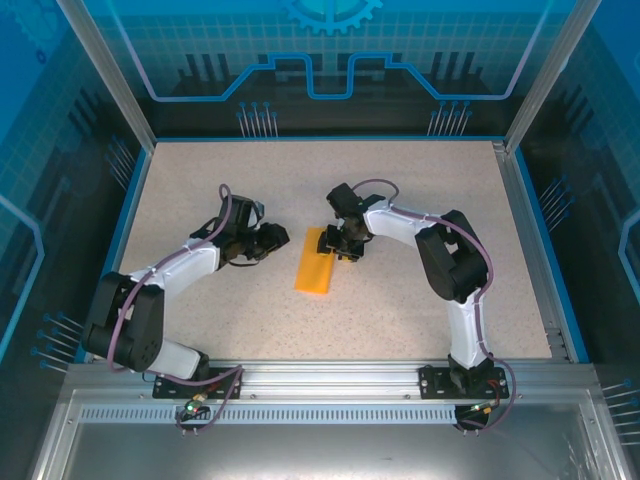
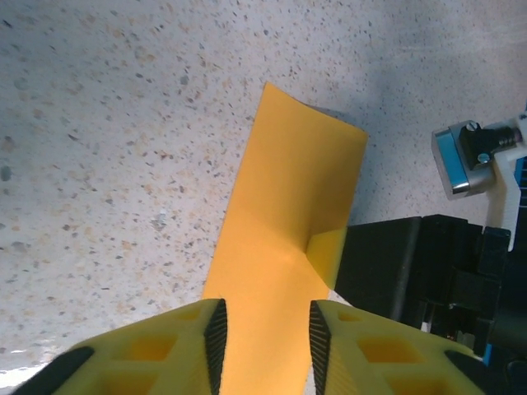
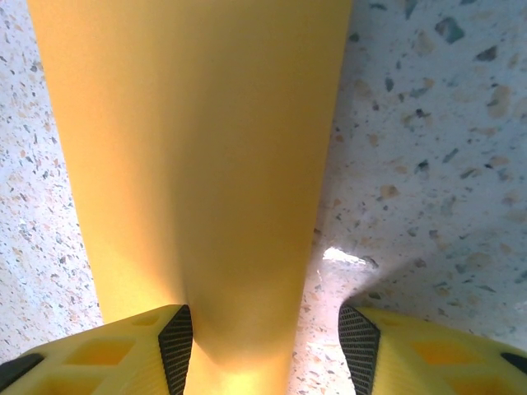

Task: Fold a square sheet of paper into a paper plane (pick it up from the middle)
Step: Hold the square sheet of paper at the center of the table.

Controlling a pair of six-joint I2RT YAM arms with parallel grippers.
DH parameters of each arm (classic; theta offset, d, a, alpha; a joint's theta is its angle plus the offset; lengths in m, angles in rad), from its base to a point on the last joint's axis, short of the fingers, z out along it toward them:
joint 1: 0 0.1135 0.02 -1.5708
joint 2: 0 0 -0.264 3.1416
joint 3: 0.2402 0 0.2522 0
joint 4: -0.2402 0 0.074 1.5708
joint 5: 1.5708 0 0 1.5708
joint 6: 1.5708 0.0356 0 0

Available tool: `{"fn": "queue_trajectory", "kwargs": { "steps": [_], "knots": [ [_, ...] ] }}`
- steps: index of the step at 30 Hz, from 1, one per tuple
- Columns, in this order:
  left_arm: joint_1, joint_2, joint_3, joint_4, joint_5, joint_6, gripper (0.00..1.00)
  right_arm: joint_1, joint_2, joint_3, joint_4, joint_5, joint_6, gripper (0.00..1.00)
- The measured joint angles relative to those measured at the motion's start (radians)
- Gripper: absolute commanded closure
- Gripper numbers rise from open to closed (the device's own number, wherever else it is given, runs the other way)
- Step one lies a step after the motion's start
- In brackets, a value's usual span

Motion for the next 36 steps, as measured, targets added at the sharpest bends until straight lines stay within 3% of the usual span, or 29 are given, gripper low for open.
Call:
{"fn": "queue_trajectory", "kwargs": {
  "steps": [3, 4, 17, 36],
  "knots": [
    [0.0, 0.037, 0.003, 0.023, 0.05, 0.002, 0.99, 0.0, 0.003, 0.004, -0.005, 0.002, 0.0, 0.45],
    [0.0, 0.055, 0.005, 0.031, 0.07, 0.0, 1.0, 0.0, 0.004, 0.005, -0.006, 0.002, 0.0, 0.45],
    [-0.031, 0.274, 0.079, 0.125, 0.195, 0.001, 1.0, 0.0, 0.005, 0.005, -0.008, 0.003, 0.0, 0.45],
    [-0.071, 0.399, 0.112, 0.13, 0.194, 0.05, 1.0, 0.0, 0.007, 0.006, -0.008, 0.003, 0.0, 0.44]
  ]
}}
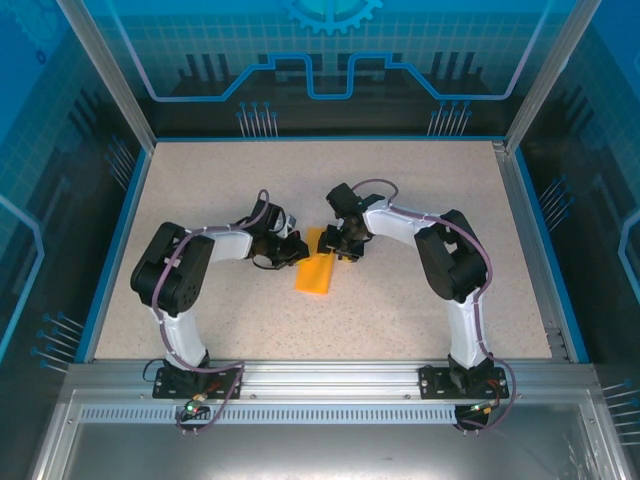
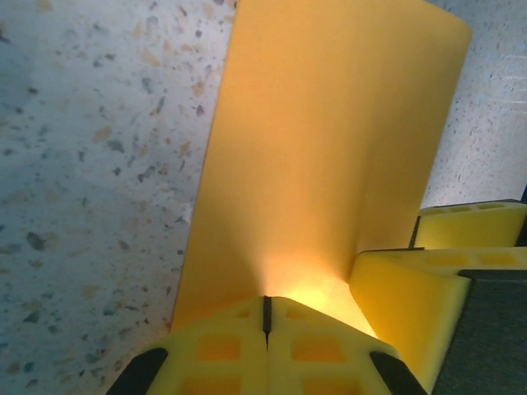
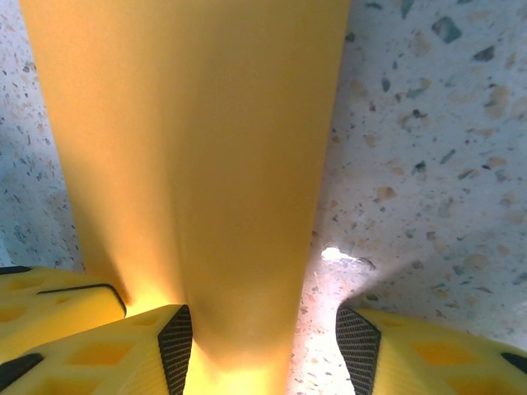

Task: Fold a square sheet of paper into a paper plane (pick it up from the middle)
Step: Hold the square sheet of paper at the center of the table.

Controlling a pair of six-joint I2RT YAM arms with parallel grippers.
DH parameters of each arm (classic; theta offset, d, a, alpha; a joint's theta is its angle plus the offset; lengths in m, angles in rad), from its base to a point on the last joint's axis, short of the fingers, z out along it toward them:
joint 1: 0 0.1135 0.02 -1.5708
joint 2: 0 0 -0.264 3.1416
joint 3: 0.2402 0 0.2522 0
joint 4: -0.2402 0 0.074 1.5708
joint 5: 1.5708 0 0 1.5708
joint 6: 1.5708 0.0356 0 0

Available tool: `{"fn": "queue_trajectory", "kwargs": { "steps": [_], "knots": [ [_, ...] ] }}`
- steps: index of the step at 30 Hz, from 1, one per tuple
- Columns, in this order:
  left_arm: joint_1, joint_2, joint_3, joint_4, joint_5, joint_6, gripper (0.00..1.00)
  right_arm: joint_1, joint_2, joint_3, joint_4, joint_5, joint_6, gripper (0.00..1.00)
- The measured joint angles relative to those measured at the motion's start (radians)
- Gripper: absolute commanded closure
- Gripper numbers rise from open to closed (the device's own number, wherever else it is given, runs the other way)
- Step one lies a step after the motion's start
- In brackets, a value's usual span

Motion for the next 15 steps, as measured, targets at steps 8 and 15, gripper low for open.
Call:
{"fn": "queue_trajectory", "kwargs": {
  "steps": [8, 15],
  "knots": [
    [-0.005, 0.021, 0.002, 0.016, -0.002, 0.008, 1.0, 0.003, 0.0, 0.008, -0.004, 0.0, -0.001, 0.41],
    [-0.005, 0.022, -0.007, 0.036, -0.002, 0.008, 1.0, -0.005, -0.039, -0.028, 0.017, 0.003, -0.02, 0.39]
  ]
}}
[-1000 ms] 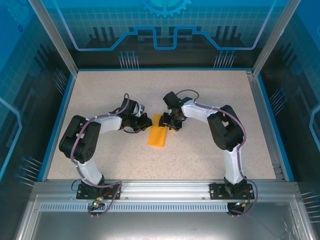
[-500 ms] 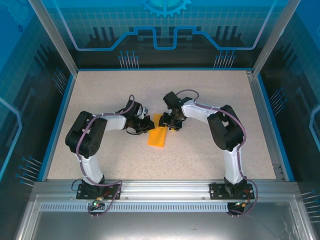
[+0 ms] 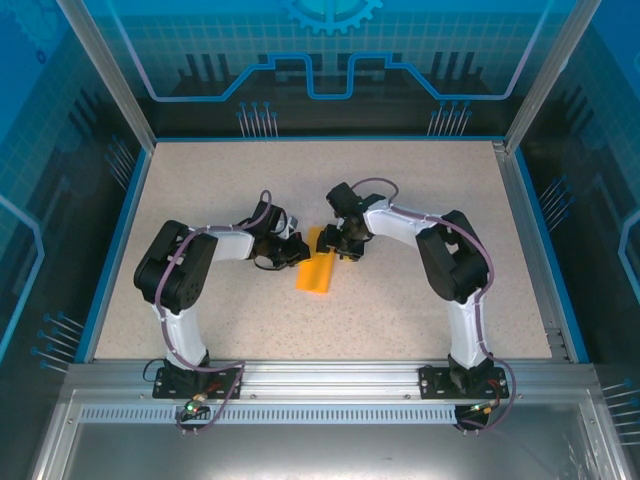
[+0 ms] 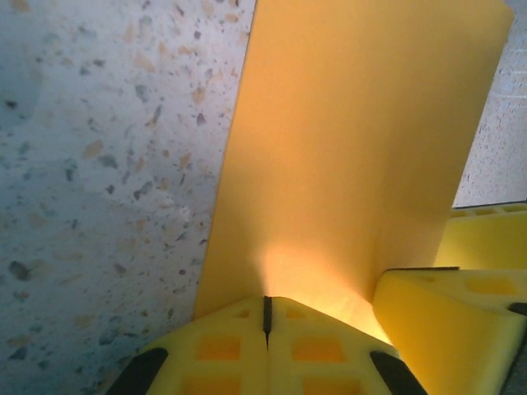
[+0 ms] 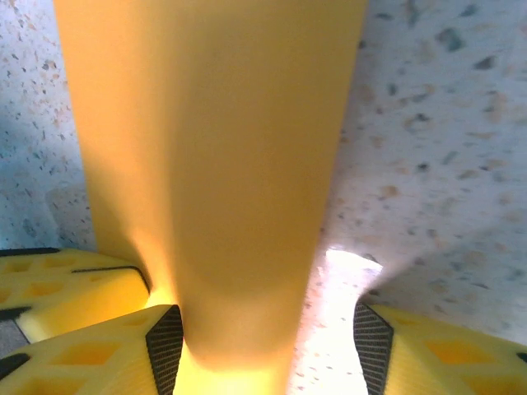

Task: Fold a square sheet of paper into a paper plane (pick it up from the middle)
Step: Hold the square sheet of paper at the center of the table.

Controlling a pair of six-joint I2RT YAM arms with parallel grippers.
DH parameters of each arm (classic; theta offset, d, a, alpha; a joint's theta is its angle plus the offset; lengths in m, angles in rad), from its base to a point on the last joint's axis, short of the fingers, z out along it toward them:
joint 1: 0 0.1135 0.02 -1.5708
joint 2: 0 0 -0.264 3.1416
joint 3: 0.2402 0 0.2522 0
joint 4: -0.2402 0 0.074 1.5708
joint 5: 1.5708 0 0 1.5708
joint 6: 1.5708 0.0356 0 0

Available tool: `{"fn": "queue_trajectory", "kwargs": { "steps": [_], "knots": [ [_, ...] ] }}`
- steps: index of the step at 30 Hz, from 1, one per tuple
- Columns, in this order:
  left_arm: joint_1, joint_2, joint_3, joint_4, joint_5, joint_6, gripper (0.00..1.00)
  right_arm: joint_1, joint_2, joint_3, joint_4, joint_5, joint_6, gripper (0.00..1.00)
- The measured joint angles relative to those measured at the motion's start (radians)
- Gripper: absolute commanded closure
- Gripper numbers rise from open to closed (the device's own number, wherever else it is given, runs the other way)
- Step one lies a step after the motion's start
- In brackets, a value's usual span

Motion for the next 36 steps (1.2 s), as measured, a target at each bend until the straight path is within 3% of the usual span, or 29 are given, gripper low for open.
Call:
{"fn": "queue_trajectory", "kwargs": {
  "steps": [4, 9, 14, 25, 31, 33, 36],
  "knots": [
    [0.0, -0.001, -0.004, 0.008, 0.0, 0.0, 1.0, -0.04, -0.115, -0.103, 0.052, -0.014, -0.006, 0.53],
    [0.0, -0.002, -0.005, 0.011, 0.0, 0.0, 1.0, -0.055, -0.214, -0.19, 0.216, -0.122, 0.003, 0.82],
    [0.0, -0.002, -0.005, 0.01, 0.0, 0.0, 1.0, -0.04, -0.191, -0.24, 0.331, -0.208, 0.021, 0.87],
    [0.0, -0.003, -0.006, 0.01, 0.0, 0.003, 1.0, -0.031, -0.147, -0.314, 0.433, -0.275, 0.028, 0.86],
    [0.0, -0.003, -0.006, 0.01, 0.0, 0.003, 1.0, -0.031, -0.154, -0.316, 0.417, -0.251, 0.014, 0.67],
    [0.0, -0.003, -0.006, 0.01, 0.0, 0.003, 1.0, -0.03, -0.164, -0.303, 0.361, -0.206, -0.003, 0.56],
    [0.0, -0.003, -0.006, 0.01, 0.0, 0.003, 1.0, -0.027, -0.168, -0.254, 0.267, -0.125, -0.026, 0.5]
  ]
}}
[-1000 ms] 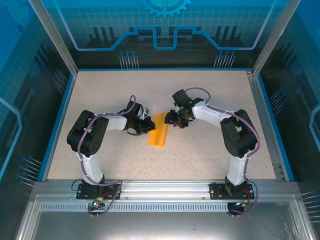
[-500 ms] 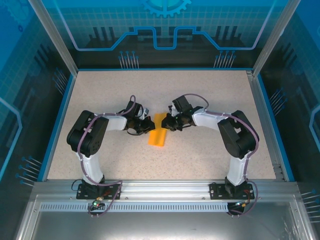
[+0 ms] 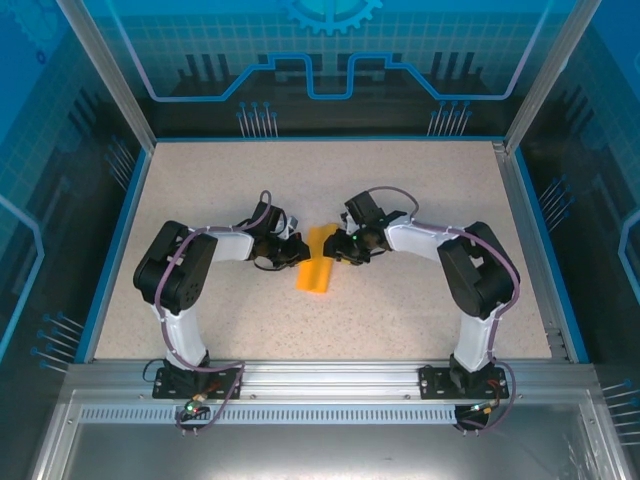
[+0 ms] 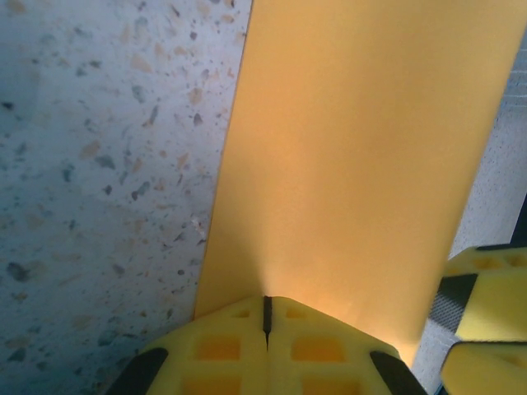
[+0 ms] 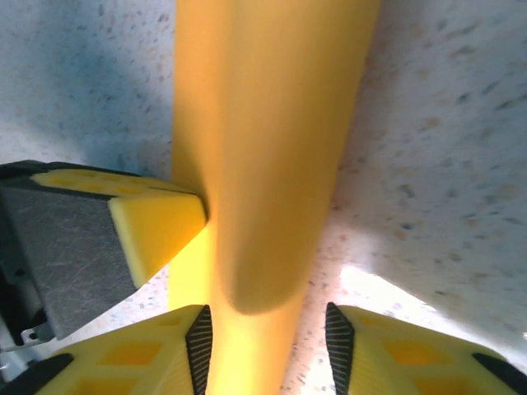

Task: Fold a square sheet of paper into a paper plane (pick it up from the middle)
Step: Hold the square sheet of paper at the center of the table.

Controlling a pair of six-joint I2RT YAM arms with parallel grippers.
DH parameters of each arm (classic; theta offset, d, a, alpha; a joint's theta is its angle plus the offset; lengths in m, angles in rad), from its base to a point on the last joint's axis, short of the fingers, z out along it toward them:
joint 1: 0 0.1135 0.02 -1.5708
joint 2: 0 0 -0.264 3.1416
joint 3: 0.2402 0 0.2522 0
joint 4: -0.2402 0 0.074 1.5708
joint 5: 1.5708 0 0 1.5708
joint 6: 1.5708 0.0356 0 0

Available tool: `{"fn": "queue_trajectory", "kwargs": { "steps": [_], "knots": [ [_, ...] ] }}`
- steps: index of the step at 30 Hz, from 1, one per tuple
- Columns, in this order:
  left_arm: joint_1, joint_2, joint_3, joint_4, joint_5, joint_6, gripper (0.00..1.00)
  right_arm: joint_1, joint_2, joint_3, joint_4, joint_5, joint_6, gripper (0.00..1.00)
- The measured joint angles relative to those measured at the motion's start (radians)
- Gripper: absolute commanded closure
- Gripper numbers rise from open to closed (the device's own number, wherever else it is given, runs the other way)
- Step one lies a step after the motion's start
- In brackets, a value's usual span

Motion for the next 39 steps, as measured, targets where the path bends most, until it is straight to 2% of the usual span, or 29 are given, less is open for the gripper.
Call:
{"fn": "queue_trajectory", "kwargs": {
  "steps": [3, 10, 13, 18, 19, 23, 25, 26, 27, 33, 39],
  "knots": [
    [0.0, 0.0, 0.0, 0.0, 0.0, 0.0, 1.0, 0.006, 0.001, 0.037, -0.051, 0.043, -0.014, 0.49],
    [0.0, 0.0, 0.0, 0.0, 0.0, 0.0, 1.0, 0.029, 0.074, 0.087, -0.077, 0.035, -0.014, 0.48],
    [0.0, 0.0, 0.0, 0.0, 0.0, 0.0, 1.0, 0.031, 0.098, 0.09, -0.087, 0.034, -0.017, 0.56],
    [0.0, -0.004, 0.0, -0.004, 0.003, 0.0, 1.0, 0.032, 0.106, 0.1, -0.109, 0.044, -0.011, 0.57],
    [0.0, -0.006, 0.0, -0.01, 0.003, 0.0, 0.99, 0.031, 0.107, 0.103, -0.113, 0.045, -0.011, 0.57],
    [-0.002, -0.048, 0.001, -0.059, -0.01, 0.002, 0.82, 0.032, 0.117, 0.119, -0.135, 0.053, -0.011, 0.57],
    [-0.003, -0.092, 0.002, -0.084, -0.028, 0.002, 0.8, 0.032, 0.121, 0.129, -0.148, 0.056, -0.011, 0.58],
    [-0.003, -0.123, 0.002, -0.098, -0.045, 0.003, 0.72, 0.032, 0.125, 0.134, -0.155, 0.058, -0.011, 0.58],
    [-0.004, -0.155, 0.004, -0.111, -0.068, 0.007, 0.69, 0.032, 0.127, 0.138, -0.16, 0.059, -0.011, 0.58],
    [0.002, -0.315, 0.007, -0.189, -0.225, -0.012, 0.68, 0.036, 0.134, 0.156, -0.186, 0.071, -0.011, 0.57],
    [0.028, -0.356, -0.014, -0.203, -0.277, -0.024, 0.69, 0.036, 0.146, 0.177, -0.212, 0.074, -0.011, 0.57]
  ]
}}
